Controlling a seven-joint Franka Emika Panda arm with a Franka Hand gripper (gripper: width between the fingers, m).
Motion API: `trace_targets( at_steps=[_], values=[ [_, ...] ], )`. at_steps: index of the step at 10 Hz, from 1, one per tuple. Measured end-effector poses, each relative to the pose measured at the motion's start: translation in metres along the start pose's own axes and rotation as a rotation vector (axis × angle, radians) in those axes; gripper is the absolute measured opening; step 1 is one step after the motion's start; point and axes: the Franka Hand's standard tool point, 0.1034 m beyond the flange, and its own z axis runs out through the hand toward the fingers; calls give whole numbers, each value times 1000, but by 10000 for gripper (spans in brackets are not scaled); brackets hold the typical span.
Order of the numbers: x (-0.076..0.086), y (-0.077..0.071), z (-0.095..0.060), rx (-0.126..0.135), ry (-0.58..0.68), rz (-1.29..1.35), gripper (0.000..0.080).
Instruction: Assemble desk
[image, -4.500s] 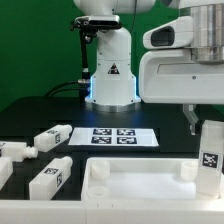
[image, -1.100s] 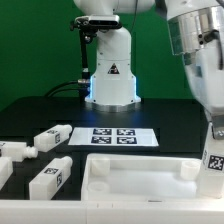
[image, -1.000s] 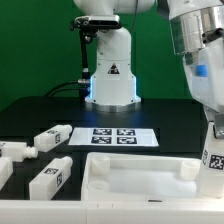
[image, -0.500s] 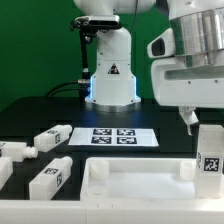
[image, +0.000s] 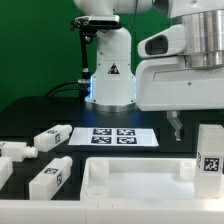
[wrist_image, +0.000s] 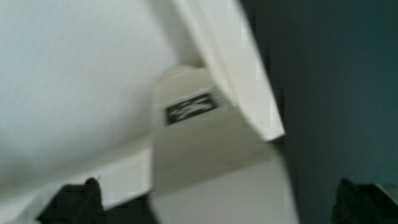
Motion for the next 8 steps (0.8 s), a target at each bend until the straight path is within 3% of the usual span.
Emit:
trace_targets(
  at_steps=[1,5,8],
  values=[
    [0,-2,3,-10,-8,-47,649],
    [0,-2,4,-7,-8,23,649],
    [0,-7,2,21,-8,423,649]
  ],
)
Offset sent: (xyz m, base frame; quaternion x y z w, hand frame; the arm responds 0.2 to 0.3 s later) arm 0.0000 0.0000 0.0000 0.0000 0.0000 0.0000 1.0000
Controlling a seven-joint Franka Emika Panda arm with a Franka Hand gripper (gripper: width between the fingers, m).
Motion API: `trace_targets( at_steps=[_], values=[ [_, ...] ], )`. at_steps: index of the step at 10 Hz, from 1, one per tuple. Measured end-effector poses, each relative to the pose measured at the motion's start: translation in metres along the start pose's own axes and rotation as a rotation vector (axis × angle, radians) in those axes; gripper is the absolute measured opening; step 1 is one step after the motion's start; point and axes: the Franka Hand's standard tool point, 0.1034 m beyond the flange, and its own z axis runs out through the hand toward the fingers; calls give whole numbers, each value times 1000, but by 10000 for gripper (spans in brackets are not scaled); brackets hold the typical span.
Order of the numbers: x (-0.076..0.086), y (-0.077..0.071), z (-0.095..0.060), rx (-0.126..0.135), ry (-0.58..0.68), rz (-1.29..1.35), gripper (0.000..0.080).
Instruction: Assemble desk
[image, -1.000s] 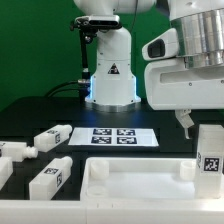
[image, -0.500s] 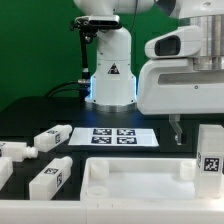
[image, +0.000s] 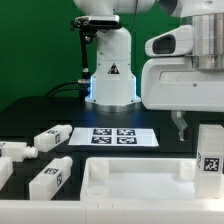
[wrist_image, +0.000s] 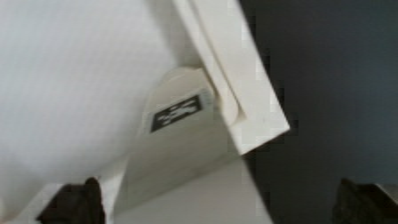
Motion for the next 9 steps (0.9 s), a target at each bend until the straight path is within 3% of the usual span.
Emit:
trace_targets(
  at_steps=[2,3,4,5,9],
  values=[
    [-6,-5,3,1,-2,86,649],
    [-5,-4,3,1,-2,78,545],
    [-6,-3,3,-1,-4,79,545],
    [-7,1,4,-15,-16,81,412],
    [-6,3,4,-16,-17,121,402]
  ],
)
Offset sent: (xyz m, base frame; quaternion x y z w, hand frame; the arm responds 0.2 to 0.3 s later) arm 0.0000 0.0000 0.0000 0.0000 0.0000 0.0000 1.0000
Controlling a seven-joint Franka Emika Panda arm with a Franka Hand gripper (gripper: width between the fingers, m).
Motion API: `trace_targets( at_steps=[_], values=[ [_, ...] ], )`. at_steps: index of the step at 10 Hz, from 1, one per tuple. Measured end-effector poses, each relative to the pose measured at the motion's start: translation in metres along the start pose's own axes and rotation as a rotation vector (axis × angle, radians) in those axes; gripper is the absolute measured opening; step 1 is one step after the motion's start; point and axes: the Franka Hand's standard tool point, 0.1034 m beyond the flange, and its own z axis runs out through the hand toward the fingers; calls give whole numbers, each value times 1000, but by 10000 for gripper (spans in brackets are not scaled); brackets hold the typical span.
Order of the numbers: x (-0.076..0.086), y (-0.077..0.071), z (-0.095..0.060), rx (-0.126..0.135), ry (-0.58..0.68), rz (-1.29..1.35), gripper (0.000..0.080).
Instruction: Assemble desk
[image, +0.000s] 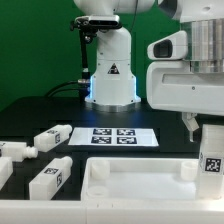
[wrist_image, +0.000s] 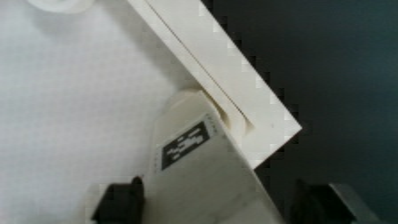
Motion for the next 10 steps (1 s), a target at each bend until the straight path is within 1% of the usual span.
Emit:
trace_targets(
  at_steps=[1,2,3,4,5,7,8,9,10],
  values=[
    [1,1,-1,3,1,99,402],
    [-1,-1,0,31,-8,338,400],
    [-2,0,1,80,-22,543,398],
    [-2,-1,1,101,-41,626,398],
    [-4,-1,2,101,-47,656,398],
    [-6,-3,3,103,-65,798,374],
    [-4,-5,2,129,-80,920,362],
    [-4,-5,3,149,-89,990,362],
    [-5,-5,4,146,-89,962,354]
  ],
)
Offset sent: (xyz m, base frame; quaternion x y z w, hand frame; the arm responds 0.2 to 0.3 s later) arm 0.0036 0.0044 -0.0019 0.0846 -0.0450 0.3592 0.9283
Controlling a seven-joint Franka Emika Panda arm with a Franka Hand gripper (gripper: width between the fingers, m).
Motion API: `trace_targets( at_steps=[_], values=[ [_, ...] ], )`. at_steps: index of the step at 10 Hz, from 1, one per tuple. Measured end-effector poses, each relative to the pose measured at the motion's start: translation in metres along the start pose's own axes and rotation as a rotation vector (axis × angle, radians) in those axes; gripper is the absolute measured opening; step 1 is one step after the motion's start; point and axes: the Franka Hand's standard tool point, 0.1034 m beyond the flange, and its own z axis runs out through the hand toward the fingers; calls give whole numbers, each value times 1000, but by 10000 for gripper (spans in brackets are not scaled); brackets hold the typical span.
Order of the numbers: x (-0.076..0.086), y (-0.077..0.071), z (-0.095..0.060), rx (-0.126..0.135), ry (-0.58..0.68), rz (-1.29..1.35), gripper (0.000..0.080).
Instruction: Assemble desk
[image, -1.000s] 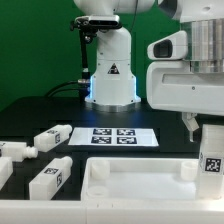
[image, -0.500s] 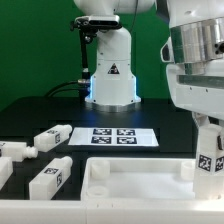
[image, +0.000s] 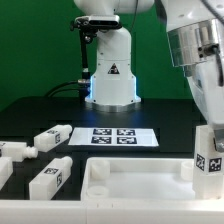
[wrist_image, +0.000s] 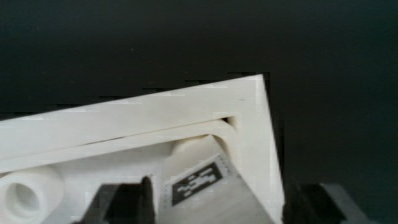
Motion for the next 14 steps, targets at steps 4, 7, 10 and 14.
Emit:
trace_targets(
  at_steps=[4,7,10,14],
  values=[
    [5,-1,-6,-61,-14,-438,630],
    [4,-3,-6,-71,-23,-686,648],
    [5,-3,-8,-103,9,-1073,648],
    [5,-6,-9,-146,35,-1558,648]
  ],
)
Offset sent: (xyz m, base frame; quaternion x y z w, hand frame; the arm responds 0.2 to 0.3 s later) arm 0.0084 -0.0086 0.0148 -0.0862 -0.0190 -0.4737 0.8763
